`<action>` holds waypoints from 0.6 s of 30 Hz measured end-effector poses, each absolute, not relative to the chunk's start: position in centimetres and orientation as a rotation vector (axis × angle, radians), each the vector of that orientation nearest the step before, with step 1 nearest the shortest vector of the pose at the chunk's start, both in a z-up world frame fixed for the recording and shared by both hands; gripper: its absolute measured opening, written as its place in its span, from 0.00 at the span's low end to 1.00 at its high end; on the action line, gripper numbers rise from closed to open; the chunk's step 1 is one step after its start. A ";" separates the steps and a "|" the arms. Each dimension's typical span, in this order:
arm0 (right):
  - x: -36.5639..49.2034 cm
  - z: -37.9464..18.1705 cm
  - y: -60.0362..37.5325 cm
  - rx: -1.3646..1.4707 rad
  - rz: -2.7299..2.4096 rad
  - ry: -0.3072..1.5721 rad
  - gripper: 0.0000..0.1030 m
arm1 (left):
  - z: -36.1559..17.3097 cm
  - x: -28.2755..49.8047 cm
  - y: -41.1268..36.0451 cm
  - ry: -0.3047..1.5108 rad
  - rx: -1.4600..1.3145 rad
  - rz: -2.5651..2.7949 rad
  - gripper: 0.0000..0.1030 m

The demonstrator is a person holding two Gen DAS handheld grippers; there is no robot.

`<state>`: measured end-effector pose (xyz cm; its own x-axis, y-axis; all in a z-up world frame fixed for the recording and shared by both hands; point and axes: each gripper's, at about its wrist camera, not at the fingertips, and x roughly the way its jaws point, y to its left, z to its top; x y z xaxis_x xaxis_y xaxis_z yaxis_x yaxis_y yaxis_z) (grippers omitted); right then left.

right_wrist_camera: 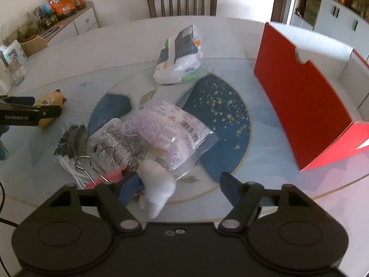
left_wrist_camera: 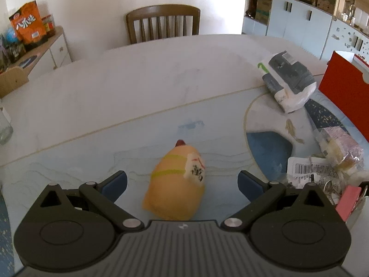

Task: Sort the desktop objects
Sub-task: 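Grasp the yellow cat toy with the left tool while the right tool grasps the white plush toy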

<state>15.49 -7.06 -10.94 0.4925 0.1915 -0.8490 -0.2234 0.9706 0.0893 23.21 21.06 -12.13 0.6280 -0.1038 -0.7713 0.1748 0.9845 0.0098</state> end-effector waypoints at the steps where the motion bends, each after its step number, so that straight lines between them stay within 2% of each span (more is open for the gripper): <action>1: 15.5 -10.9 -7.0 -0.033 0.254 1.028 0.71 | -12.3 23.2 21.1 0.883 0.080 -0.159 0.99; 4: 15.5 -11.0 -6.6 -0.029 0.270 1.043 0.67 | -12.5 23.2 21.3 0.890 0.066 -0.158 0.99; 6: 15.5 -11.2 -6.3 -0.029 0.274 1.064 0.59 | -12.5 23.2 21.3 0.890 0.065 -0.158 0.99; 9: 15.4 -11.4 -6.3 -0.018 0.280 1.079 0.55 | -12.5 23.1 21.3 0.885 0.058 -0.161 0.99; 15: 15.3 -11.2 -6.2 -0.013 0.287 1.077 0.50 | -12.5 23.1 21.4 0.899 0.052 -0.163 0.89; 18: 15.3 -11.3 -6.3 -0.006 0.290 1.080 0.48 | -12.6 23.1 21.4 0.909 0.048 -0.162 0.81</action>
<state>15.32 -6.31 -11.25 0.4376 0.2302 -0.8692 -0.2358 0.9622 0.1362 23.06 21.40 -12.63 0.6032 -0.1197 -0.7885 0.1602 0.9867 -0.0272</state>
